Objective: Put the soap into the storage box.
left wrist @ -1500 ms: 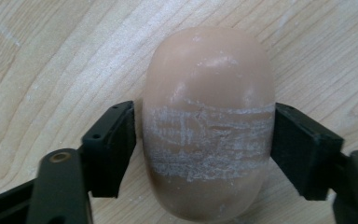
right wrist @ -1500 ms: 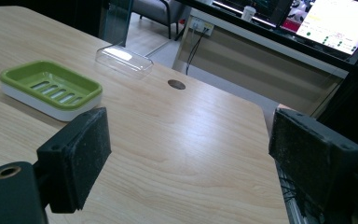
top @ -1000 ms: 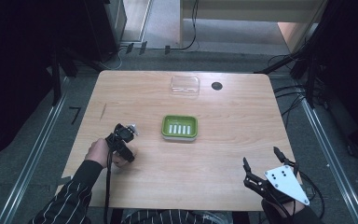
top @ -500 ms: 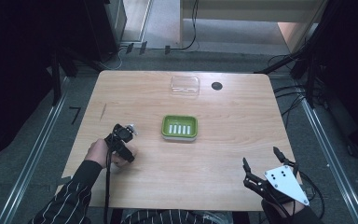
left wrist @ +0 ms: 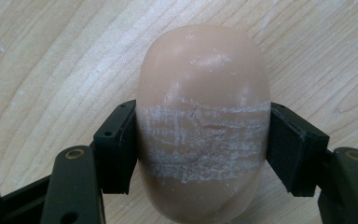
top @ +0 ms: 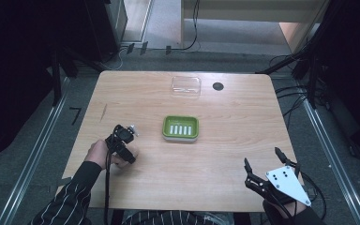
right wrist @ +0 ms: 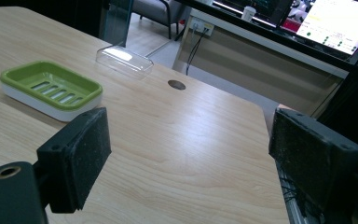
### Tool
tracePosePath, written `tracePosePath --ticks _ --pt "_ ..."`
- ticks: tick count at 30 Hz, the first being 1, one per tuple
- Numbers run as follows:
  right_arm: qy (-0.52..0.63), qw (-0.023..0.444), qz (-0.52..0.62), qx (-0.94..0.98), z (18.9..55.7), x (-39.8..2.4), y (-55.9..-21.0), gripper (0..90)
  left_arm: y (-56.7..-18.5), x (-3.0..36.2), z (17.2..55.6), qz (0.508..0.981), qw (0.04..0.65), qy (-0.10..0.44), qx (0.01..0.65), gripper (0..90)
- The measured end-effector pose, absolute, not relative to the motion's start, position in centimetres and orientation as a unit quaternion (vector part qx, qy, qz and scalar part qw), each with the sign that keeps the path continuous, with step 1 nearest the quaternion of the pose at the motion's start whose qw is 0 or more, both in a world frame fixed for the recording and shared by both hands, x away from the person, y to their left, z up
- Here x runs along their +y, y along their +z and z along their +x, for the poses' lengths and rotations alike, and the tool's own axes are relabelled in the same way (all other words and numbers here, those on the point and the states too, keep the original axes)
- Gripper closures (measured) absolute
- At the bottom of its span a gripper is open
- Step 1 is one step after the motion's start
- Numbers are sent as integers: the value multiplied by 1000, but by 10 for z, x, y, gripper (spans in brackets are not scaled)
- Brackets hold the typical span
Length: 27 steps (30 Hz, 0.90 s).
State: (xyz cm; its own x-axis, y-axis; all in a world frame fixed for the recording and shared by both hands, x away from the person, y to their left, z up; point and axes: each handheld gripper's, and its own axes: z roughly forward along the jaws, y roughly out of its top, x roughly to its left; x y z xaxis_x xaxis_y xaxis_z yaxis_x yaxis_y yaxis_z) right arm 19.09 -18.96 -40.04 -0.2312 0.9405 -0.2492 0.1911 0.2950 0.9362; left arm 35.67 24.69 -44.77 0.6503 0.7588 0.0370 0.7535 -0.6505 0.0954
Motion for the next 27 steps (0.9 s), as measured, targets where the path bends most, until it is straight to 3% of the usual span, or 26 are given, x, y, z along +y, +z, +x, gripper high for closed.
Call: tracePosePath --ticks 27 --pt "414 451 425 667 191 -189 -400 134 -427 235 351 925 50 44 375 335"
